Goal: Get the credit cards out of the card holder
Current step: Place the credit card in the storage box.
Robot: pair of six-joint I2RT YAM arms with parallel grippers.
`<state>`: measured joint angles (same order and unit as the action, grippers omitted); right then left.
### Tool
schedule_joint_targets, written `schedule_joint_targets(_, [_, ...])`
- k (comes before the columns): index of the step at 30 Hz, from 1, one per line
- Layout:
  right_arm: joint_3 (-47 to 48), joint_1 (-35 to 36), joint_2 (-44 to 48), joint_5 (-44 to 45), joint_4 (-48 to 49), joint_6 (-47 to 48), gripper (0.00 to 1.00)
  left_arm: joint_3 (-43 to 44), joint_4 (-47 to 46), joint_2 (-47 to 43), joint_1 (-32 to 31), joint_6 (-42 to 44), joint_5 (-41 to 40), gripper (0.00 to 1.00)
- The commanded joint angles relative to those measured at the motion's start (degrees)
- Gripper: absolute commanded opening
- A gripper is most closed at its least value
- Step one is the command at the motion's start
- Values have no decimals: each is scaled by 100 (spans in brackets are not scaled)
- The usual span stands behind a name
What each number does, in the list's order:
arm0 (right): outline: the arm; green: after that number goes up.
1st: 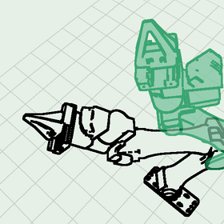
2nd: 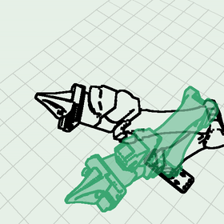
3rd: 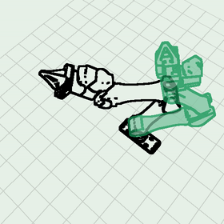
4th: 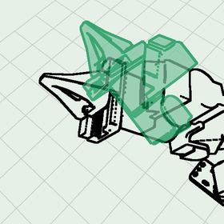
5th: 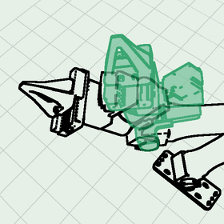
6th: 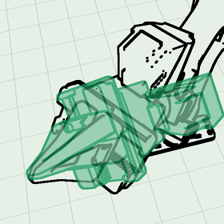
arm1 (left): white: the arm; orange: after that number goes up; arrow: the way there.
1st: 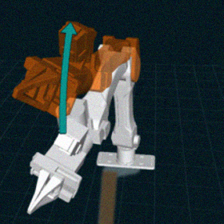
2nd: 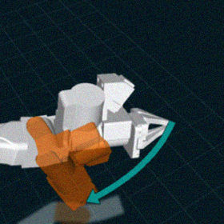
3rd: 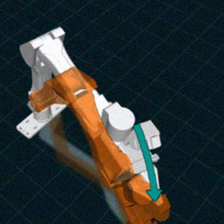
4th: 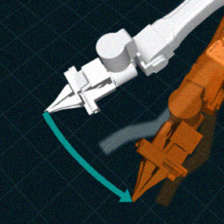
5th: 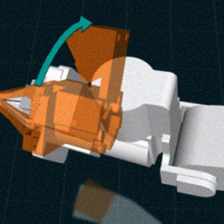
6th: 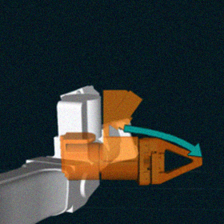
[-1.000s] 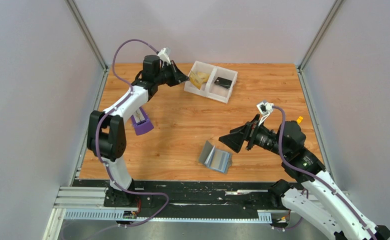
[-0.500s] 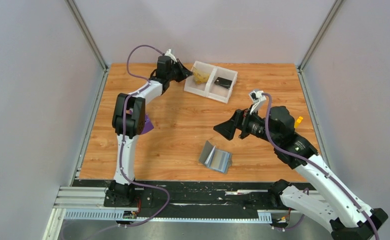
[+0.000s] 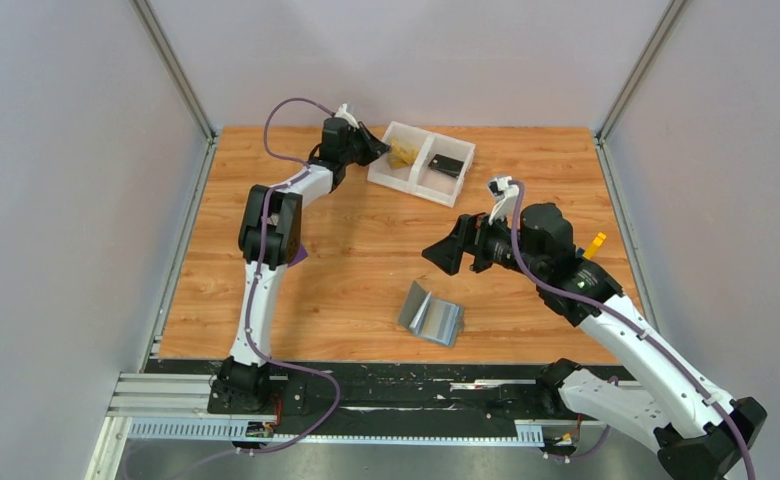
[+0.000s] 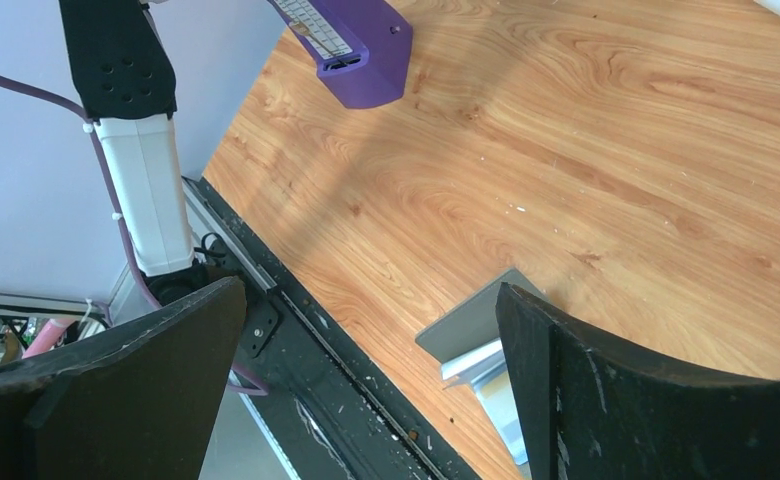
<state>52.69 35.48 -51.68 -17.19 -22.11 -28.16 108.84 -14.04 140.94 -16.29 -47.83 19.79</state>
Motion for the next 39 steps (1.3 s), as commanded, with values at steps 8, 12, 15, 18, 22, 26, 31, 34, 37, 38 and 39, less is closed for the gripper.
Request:
schedule_joint_targets(8, [380, 17, -97, 194, 46, 307, 100, 561, -333, 318, -9, -61, 115, 26])
schedule_joint_targets(12, [403, 11, -105, 206, 48, 311, 100, 655, -239, 304, -13, -44, 152, 33])
schedule_joint_targets(15, [411, 9, -104, 203, 41, 303, 100, 731, -138, 271, -23, -44, 230, 37])
schedule_joint_targets(18, [411, 8, -112, 199, 46, 298, 100, 772, -103, 156, -46, -28, 307, 39])
schedule_joint_targets(22, [429, 13, -156, 351, -22, 200, 100, 787, -71, -85, -79, -31, 520, 41])
schedule_joint_targets(26, [403, 11, -200, 1006, -277, -169, 100, 761, 108, -422, -93, 9, 736, 41])
schedule_joint_targets(31, [309, 11, -183, 1348, -616, -383, 100, 341, 498, -1067, -93, 195, 1041, 43])
schedule_joint_targets(34, [189, 11, -84, 1303, -681, -477, 100, -19, 715, -1479, -93, 363, 1150, 45])
schedule_joint_targets(37, [40, 11, 33, 1128, -694, -664, 98, -501, 1025, -2024, -93, 493, 1270, 46])
schedule_joint_targets(38, [-23, 11, 80, 1088, -690, -764, 96, -595, 1266, -2127, -100, 529, 1289, 46])
schedule_joint_targets(39, [-93, 11, 136, 1063, -690, -892, 95, -757, 1480, -2327, -101, 547, 1319, 46])
